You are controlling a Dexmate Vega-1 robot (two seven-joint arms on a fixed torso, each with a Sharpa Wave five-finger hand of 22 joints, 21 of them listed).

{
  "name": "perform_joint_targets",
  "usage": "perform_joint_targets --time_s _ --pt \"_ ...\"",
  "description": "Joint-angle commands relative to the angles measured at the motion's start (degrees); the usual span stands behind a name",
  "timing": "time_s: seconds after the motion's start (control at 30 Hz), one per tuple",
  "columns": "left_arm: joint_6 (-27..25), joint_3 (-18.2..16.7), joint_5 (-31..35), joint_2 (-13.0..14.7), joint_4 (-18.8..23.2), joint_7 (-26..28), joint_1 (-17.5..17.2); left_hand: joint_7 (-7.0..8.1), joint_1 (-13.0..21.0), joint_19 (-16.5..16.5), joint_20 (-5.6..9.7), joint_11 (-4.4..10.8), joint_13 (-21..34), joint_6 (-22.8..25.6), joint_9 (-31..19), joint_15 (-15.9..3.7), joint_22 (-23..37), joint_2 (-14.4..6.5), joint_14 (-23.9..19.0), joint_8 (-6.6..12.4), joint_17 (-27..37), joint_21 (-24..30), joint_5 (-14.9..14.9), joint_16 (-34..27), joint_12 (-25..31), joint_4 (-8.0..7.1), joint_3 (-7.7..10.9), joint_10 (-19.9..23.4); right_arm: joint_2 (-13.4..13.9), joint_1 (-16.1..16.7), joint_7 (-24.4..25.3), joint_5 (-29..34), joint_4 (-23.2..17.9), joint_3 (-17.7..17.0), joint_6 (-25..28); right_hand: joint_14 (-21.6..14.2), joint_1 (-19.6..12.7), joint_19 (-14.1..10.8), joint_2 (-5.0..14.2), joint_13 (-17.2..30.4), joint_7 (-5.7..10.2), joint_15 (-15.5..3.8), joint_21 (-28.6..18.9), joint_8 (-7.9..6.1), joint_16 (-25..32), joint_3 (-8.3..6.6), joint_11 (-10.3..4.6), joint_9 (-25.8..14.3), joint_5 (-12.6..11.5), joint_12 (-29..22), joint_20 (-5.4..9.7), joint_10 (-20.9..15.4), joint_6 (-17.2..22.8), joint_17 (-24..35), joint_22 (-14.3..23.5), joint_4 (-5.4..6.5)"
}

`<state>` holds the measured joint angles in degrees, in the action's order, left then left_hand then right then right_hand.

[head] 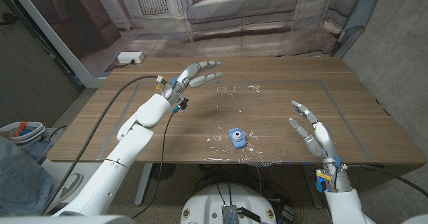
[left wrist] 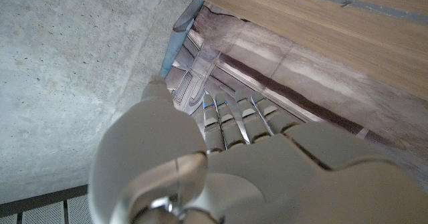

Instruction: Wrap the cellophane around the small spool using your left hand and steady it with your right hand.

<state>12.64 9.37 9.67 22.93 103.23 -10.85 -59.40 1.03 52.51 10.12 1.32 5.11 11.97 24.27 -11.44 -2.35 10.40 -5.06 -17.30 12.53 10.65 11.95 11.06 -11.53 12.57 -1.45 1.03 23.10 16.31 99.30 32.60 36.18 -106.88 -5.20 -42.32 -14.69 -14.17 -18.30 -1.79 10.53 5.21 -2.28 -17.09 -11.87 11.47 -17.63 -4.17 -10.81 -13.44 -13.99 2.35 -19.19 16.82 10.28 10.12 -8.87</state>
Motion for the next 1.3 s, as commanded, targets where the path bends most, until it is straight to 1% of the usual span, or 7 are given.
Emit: perform_joint_targets --time_s 0.03,0.2,0.43,0.8,0.93,1.07,1.3 --pt "1.0 -1.0 -1.9 -0.7 -0.6 1.6 -0.3 -0.21 0.3 0.6 0.12 -0.44 0.1 0.2 -0.2 -1.39 0.1 -0.3 -0.5 -0.03 0.1 0.2 0.2 -0.1 0.0 -0.31 -0.13 0.0 5.8 3.1 10.7 11.0 -0.3 2.7 4.9 -0.9 -1.4 -0.9 -0.56 0.2 0.94 -4.63 0.2 -0.46 0.0 -0.2 -1.32 -0.1 -0.8 -0.3 5.65 -0.6 0.8 0.1 0.1 -0.48" --pt "1.1 -1.1 -2.2 -1.3 -0.7 2.3 -0.4 -0.27 0.2 0.4 -0.02 -0.57 0.1 0.3 -0.2 -1.37 0.1 -0.3 -0.5 -0.04 0.1 0.2 0.2 -0.1 0.0 -0.37 -0.18 0.0 8.6 4.7 13.4 13.4 -1.5 3.7 8.5 -1.3 -2.2 -1.4 -1.18 0.2 1.6 -5.2 0.3 -0.8 0.0 -0.24 -1.76 -0.2 -1.4 -0.4 6.06 -1.3 1.7 0.1 0.1 -0.73" --pt "0.8 -1.3 -3.0 -1.3 -0.6 2.0 -0.8 -0.31 0.1 0.3 -0.18 -0.66 0.1 0.2 -0.2 -1.26 0.1 -0.3 -0.5 -0.09 0.1 0.1 0.2 0.0 0.0 -0.44 -0.23 0.0 12.9 7.5 14.0 16.4 -4.0 5.1 15.0 -1.7 -3.9 -1.7 -1.54 0.2 2.65 -5.59 0.7 -1.04 -0.1 -0.67 -2.36 -0.2 -2.3 -0.3 6.6 -1.7 2.4 0.1 0.1 -1.07" --pt "0.8 -0.9 -3.4 -1.4 -0.8 1.6 -1.2 -0.39 -0.1 0.2 -0.45 -0.6 0.0 0.5 -0.2 -1.21 0.1 -0.4 -0.5 -0.04 0.1 0.0 0.2 0.1 -0.1 -0.56 -0.3 0.2 17.5 6.6 17.3 19.0 -2.4 10.2 22.6 -0.9 -9.1 -1.3 -2.38 0.3 4.44 -5.99 2.0 -0.77 -0.8 -2.06 -3.68 -0.2 -4.0 0.7 6.8 -0.4 2.0 0.1 0.1 -1.72" --pt "1.0 -0.5 -3.5 -1.7 -1.0 1.5 -1.1 -0.41 -0.2 0.2 -0.49 -0.65 0.0 0.5 -0.2 -1.13 0.1 -0.5 -0.6 -0.06 0.1 0.0 0.2 0.1 -0.1 -0.6 -0.32 0.2 19.4 6.8 16.7 20.0 -2.5 12.2 26.1 0.5 -13.4 -0.7 -3.61 0.3 5.19 -6.04 3.1 -0.51 -1.2 -2.91 -4.3 -0.3 -5.1 1.5 7.0 1.1 1.1 0.1 0.1 -1.89" --pt "0.9 -0.5 -3.3 -1.6 -0.7 1.6 -1.2 -0.4 -0.3 0.1 -0.63 -0.64 0.0 0.5 -0.2 -0.96 0.1 -0.6 -0.6 -0.06 0.1 0.0 0.2 0.1 -0.1 -0.69 -0.35 0.2 21.2 8.0 14.1 18.4 -3.4 13.2 29.1 3.0 -18.3 0.5 -4.92 0.4 5.57 -5.27 4.3 0.08 -1.5 -3.74 -3.84 -0.3 -6.4 2.4 6.87 3.5 -0.9 0.2 0.2 -1.77" --pt "1.2 -0.7 -3.0 -1.9 -0.5 2.4 -1.5 -0.32 -0.6 -0.2 -0.68 -0.64 0.0 0.6 -0.2 -0.94 0.2 -0.8 -0.5 -0.08 0.2 -0.1 0.2 0.1 -0.2 -0.88 -0.4 0.2 23.9 8.2 13.6 18.0 -3.7 14.8 32.3 4.8 -22.8 1.4 -5.45 0.5 5.06 -4.65 5.0 0.46 -1.5 -4.48 -3.31 -0.4 -7.8 2.9 6.82 5.7 -3.1 0.3 0.3 -1.7"
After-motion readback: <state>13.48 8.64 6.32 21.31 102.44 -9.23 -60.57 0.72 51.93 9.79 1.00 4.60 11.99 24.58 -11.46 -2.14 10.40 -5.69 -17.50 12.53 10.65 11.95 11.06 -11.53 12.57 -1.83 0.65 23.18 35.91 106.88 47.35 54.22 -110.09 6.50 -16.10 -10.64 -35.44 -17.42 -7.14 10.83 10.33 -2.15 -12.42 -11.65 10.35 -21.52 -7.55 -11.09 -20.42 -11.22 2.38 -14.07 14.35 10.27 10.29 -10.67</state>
